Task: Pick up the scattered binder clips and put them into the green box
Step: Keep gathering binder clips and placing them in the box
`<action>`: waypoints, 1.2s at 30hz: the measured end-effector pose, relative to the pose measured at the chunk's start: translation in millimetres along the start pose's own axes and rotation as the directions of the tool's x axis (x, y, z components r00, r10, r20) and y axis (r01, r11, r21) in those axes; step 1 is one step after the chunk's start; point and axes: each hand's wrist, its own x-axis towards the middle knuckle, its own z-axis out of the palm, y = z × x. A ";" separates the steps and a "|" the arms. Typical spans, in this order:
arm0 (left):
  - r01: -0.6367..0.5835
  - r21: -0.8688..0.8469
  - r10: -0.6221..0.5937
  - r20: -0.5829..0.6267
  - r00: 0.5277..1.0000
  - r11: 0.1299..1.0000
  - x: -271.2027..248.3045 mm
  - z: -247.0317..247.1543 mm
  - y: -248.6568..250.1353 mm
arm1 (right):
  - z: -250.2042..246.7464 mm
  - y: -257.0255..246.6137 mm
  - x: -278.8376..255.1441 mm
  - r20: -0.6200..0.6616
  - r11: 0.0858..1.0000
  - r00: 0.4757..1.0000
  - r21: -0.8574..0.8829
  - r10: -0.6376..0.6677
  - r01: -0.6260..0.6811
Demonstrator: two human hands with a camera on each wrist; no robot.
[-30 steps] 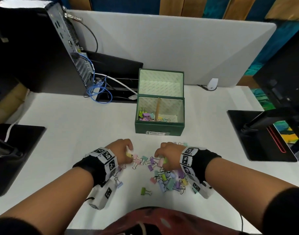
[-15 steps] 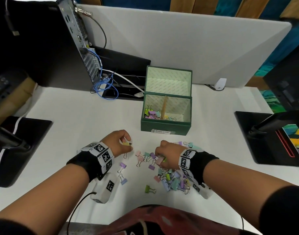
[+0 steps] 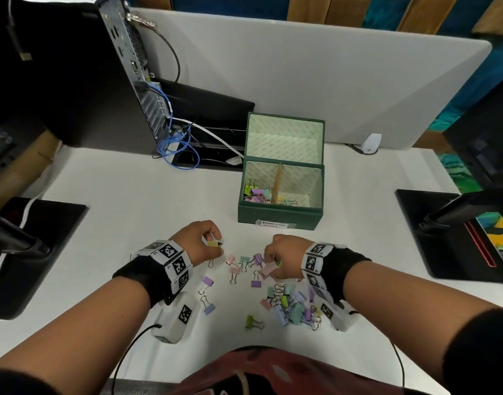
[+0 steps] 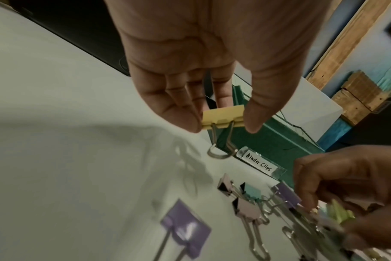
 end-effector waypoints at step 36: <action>-0.234 -0.246 0.168 -0.262 0.950 0.941 50.8 -24.6 98.6 | -90.1 16.8 -1.6 -0.404 0.660 0.825 0.749 0.396 0.049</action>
